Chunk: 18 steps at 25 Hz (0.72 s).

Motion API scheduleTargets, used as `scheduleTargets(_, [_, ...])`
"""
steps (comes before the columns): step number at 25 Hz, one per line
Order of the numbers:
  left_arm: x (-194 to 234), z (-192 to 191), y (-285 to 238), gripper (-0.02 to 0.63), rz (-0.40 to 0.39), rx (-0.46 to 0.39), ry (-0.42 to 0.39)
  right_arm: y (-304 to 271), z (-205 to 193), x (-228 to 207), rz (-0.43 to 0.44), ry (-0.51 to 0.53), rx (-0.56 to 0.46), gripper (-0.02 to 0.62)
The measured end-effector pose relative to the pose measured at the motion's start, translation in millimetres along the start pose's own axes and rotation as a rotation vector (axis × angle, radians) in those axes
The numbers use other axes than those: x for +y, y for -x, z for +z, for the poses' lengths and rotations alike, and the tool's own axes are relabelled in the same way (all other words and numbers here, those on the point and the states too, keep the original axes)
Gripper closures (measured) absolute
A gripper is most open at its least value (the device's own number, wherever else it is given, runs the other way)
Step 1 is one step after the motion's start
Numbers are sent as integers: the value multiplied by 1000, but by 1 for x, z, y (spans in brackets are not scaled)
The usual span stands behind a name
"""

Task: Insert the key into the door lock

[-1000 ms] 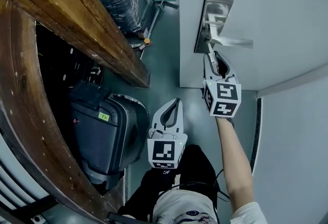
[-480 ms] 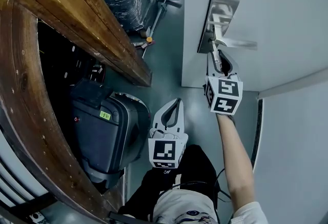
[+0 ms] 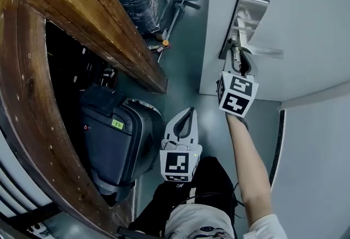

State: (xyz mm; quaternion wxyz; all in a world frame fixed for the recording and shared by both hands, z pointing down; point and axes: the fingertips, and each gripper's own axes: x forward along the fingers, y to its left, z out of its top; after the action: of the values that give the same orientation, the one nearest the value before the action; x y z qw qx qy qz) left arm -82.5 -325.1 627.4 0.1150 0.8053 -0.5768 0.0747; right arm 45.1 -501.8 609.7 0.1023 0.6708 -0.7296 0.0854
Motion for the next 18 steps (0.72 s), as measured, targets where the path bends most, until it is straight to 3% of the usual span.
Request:
scheduleTargets(3, [2, -1, 4, 603, 5, 8, -1, 0, 1, 0, 12, -1, -27, 477])
scheduleTargets(8, [-1, 20, 12, 603, 5, 14, -1, 48, -3, 2, 122, -45, -49, 476])
scheduleTargets(11, [-13, 57, 22, 603, -15, 3, -2, 113, 8, 3, 210, -70, -46, 477])
scheduleTargets(14, [-30, 110, 39, 603, -29, -25, 13, 183, 45, -3, 241, -75, -54, 483])
scheduleTargets(15, [-35, 128, 47, 603, -28, -39, 22, 205, 61, -5, 246, -77, -61, 560])
scheduleTargets(16, [-39, 145, 56, 603, -24, -55, 29, 226, 76, -6, 255, -81, -67, 589])
scheduleTargets(18, [-45, 174, 77, 603, -16, -73, 26, 266, 105, -5, 274, -87, -79, 589])
